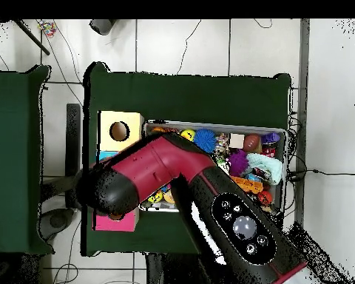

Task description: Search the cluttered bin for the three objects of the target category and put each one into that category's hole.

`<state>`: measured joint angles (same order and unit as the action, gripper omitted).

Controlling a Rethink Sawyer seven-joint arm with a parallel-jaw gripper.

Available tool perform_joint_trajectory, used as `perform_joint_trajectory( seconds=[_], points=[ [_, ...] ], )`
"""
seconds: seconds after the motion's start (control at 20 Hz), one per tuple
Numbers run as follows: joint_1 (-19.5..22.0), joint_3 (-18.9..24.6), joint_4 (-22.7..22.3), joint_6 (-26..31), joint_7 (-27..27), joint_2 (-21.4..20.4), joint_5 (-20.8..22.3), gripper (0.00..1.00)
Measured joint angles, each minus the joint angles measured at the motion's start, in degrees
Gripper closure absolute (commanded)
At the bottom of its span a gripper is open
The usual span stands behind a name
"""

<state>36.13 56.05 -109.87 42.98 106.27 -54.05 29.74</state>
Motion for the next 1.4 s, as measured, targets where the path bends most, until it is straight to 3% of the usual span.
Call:
perform_joint_trajectory(
  seconds=[0.3, 0.6, 0.9, 1.4],
  points=[
    [0.31, 1.34, -8.22, -5.07, 0.00, -2.25, 0.08, 0.00],
    [2.48, 1.63, -12.36, -5.76, 0.00, -3.07, 0.15, 0.00],
    [8.83, 1.44, -13.82, -5.77, 0.00, -2.62, 0.22, 0.00],
    [14.32, -1.11, -13.99, -5.77, 0.00, -5.98, 0.39, 0.00]
  ],
)
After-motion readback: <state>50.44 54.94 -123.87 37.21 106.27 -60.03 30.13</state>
